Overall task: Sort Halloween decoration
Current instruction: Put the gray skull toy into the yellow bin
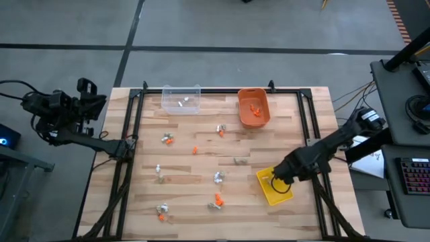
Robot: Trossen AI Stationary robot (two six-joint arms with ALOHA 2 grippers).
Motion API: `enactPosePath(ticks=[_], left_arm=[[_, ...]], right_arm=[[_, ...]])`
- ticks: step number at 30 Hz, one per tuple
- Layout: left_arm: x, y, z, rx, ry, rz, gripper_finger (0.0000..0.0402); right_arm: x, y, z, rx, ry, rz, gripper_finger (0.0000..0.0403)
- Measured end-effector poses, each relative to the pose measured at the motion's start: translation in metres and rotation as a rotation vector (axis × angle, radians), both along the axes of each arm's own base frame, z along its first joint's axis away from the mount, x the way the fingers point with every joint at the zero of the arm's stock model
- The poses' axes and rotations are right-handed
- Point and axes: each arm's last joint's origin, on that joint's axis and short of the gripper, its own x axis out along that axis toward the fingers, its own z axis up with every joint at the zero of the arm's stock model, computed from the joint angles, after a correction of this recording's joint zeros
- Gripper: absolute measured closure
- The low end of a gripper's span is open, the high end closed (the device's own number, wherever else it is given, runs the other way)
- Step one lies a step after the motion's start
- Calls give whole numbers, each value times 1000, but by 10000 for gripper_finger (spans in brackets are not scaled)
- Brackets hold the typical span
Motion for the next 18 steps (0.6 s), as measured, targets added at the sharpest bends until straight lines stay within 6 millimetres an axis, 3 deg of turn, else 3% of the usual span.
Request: enactPosePath(ticks=[10,18], left_arm=[[0,-1,0,-18,-6,-46,361],[0,-2,0,-15,-8,-79,361]], right_arm=[[-21,-10,-38,-90,25,-52,394],[-25,-10,-44,-153,27,-78,394]])
